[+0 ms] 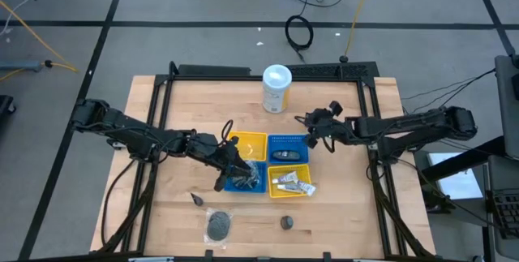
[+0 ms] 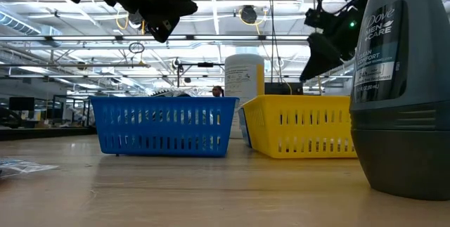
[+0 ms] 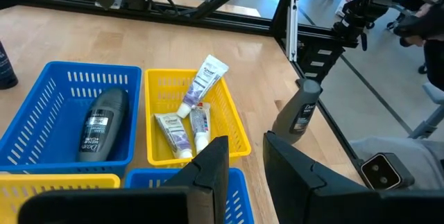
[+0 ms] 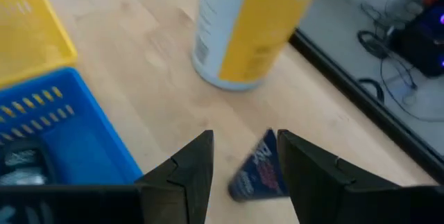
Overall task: Pick & Place Travel size toiletries
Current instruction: Put the blue shave cream into the top yellow bin
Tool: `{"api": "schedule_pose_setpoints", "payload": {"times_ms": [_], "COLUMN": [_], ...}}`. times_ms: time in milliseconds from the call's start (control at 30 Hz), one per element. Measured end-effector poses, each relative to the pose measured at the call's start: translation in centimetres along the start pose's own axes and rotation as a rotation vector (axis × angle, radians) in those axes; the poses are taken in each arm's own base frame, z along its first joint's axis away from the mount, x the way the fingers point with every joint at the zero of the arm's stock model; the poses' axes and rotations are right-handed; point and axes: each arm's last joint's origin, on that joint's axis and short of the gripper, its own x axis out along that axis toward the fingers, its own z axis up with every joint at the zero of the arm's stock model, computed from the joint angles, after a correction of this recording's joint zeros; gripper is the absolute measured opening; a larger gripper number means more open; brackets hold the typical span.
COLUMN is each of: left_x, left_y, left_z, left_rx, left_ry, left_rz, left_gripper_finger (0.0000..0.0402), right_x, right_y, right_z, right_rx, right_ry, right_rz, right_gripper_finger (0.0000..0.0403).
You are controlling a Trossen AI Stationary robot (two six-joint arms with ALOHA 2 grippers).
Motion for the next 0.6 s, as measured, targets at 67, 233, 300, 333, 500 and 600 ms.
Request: {"api": "schedule_pose_setpoints", "payload": {"times_ms": [67, 233, 300, 333, 500, 600], "left_x": [0.0, 0.0, 0.0, 0.0, 0.0, 0.0], "left_y": [0.0, 0.0, 0.0, 0.0, 0.0, 0.0], "left_z": [0.0, 0.0, 0.0, 0.0, 0.0, 0.0], "left_rx": [0.0, 0.0, 0.0, 0.0, 0.0, 0.0], "left_ry": [0.0, 0.0, 0.0, 0.0, 0.0, 0.0], "left_rz": [0.001, 0.001, 0.001, 0.001, 0.001, 0.001], "left_gripper_finger": [0.0088, 0.0088, 0.0088, 0.0088, 0.0088, 0.0088], "right_x": [0.3, 1.0, 1.2, 1.3, 1.7, 1.9], "right_y": [-0.5, -1.4, -1.8, -1.9, -2.5, -2.9], "right_z": [0.0, 0.2, 0.2, 0.3, 0.3, 0.3], "right_rx": [0.01, 0.034, 0.035, 0.037, 0.043, 0.044], "right_ry": [0.028, 0.058, 0.063, 0.067, 0.086, 0.1], "right_rz": [0.011, 0.039, 0.036, 0.04, 0.063, 0.065], "right_gripper_finger": [0.0153, 0.0153, 0.0154, 0.0153, 0.0151, 0.0151]}}
